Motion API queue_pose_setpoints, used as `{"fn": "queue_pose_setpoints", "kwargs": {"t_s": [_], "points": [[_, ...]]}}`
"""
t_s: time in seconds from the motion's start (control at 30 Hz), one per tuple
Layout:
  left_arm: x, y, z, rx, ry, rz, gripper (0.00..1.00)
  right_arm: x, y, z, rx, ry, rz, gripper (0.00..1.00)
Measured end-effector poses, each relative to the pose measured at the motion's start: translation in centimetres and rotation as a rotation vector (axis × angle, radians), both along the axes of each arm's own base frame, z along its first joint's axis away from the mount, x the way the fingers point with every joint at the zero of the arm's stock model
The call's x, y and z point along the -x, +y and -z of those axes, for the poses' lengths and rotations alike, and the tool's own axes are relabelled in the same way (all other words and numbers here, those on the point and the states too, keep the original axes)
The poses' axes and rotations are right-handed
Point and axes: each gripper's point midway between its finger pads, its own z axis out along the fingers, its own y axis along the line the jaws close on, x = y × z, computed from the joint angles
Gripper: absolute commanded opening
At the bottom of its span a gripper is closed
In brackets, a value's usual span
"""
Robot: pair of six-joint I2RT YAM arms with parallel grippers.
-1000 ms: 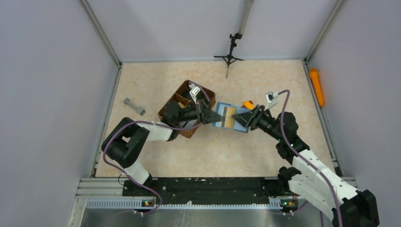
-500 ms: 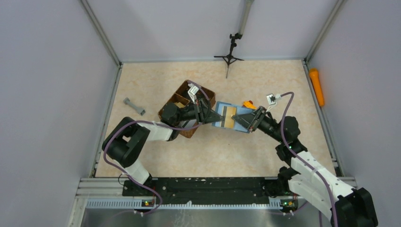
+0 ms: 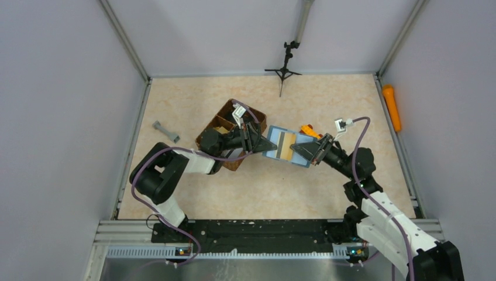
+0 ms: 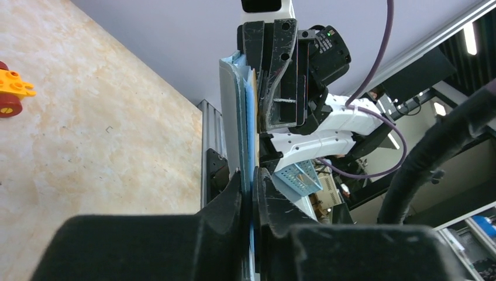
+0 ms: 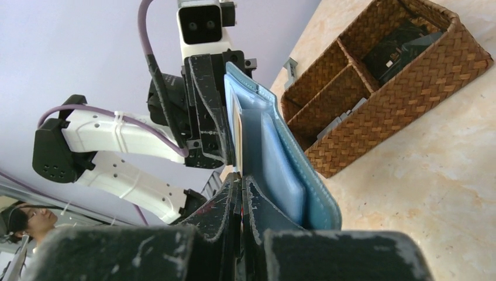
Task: Take the credit cards out of the card holder
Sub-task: Remove the credit card from the card holder.
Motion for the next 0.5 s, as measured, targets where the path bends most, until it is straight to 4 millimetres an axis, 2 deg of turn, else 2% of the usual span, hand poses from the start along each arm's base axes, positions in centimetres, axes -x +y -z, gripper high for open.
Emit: {"fn": "queue_pose_setpoints", "kwargs": {"t_s": [0.2,0.5], "points": [[-0.6,0.0,0.9,-0.037,0.01,-0.02,0.0,-0.2,-0.5,1.0,0.03,0.027,0.02,0.0],[-1.9,1.0,0.9,-0.12,-0.023,-0.142,0.0,-0.9,-2.3,2.8,0.096,0.08,0.124,0.0]]}}
